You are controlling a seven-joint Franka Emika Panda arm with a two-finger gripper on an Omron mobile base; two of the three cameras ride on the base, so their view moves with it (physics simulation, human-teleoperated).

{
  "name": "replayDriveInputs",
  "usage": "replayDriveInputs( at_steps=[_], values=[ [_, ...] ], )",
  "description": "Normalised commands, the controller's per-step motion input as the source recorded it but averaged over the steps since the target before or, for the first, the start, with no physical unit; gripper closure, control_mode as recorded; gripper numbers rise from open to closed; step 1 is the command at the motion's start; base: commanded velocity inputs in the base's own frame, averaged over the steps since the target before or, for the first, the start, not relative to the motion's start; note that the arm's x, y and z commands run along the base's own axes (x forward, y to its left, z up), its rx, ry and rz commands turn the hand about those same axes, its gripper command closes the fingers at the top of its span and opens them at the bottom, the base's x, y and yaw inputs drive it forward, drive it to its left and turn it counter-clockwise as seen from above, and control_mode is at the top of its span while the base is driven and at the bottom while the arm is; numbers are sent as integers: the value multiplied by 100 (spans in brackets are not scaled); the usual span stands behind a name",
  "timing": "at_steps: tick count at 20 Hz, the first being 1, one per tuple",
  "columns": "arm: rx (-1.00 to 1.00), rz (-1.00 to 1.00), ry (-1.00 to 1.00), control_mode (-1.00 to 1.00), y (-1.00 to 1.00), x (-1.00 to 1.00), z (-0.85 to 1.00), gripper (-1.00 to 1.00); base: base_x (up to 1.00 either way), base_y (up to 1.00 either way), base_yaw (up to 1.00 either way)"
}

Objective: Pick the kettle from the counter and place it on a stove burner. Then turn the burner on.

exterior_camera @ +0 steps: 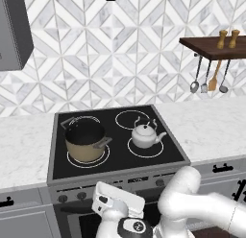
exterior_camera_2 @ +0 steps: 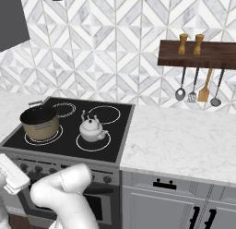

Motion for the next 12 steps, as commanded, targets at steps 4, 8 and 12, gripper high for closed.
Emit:
replayDriveInputs(
  at_steps=[4, 8, 12],
  values=[
    [-7, 4, 0, -100, 3, 0, -6, -100, 0, 0, 0],
    [-5, 0, 4, -100, 0, 16, -50, -100, 0, 0, 0],
    [0, 0, 7, -100, 0, 9, -80, -100, 0, 0, 0]
  ],
)
